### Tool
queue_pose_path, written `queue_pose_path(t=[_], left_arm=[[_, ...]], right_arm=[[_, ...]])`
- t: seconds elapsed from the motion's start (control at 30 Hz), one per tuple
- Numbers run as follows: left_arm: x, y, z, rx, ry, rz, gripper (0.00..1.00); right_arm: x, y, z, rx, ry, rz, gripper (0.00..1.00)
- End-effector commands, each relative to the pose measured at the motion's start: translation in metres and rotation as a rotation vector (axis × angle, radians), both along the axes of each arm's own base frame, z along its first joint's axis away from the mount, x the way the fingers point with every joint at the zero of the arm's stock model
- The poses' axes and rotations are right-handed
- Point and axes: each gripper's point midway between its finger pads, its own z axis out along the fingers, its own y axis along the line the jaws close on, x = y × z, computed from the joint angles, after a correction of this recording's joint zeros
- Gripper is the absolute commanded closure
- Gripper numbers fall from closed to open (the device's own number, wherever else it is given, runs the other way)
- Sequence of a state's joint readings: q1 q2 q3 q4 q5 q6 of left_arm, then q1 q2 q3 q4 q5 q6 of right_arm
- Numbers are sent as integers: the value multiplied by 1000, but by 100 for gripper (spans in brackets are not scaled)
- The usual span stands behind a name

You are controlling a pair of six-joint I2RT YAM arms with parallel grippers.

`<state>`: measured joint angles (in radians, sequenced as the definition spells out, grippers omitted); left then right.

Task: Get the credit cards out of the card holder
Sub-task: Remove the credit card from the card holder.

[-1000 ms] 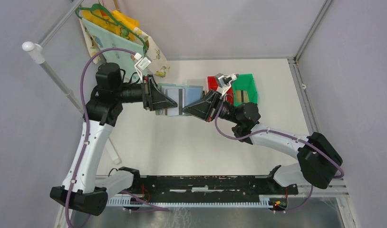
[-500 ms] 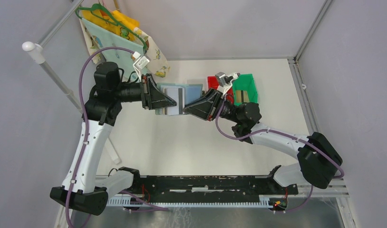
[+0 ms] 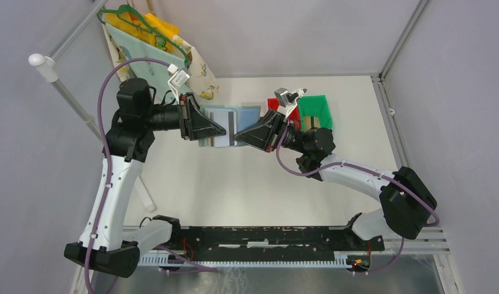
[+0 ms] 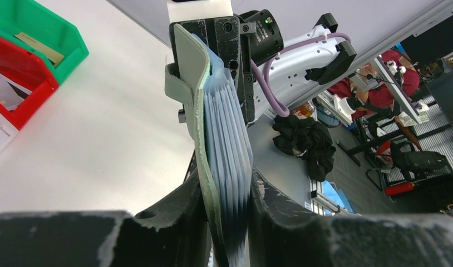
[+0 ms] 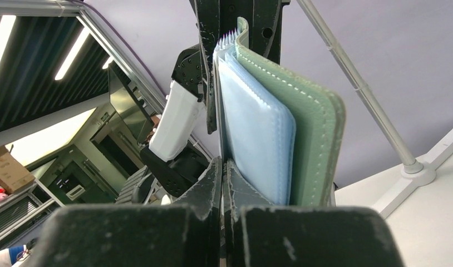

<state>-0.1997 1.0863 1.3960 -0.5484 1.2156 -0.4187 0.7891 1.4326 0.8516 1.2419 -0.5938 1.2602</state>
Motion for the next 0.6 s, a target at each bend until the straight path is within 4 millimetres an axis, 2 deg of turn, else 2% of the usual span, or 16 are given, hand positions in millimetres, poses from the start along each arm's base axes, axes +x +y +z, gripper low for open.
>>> queue_pose_path(t=[0.0, 0.17, 0.33, 0.57], left_arm=[[-20, 0, 20, -26, -41, -72, 65], [-24, 0, 21, -29, -53, -85, 64], [-21, 0, 19, -22, -38, -70, 63], [-21, 0, 21, -22, -35, -84, 74]], right_arm=[[-6, -23, 31, 105, -58, -43, 100], [0, -32, 16, 90, -44, -111, 100], [-2, -31, 20, 96, -48, -100, 100], [3, -30, 17, 58, -61, -137, 100]])
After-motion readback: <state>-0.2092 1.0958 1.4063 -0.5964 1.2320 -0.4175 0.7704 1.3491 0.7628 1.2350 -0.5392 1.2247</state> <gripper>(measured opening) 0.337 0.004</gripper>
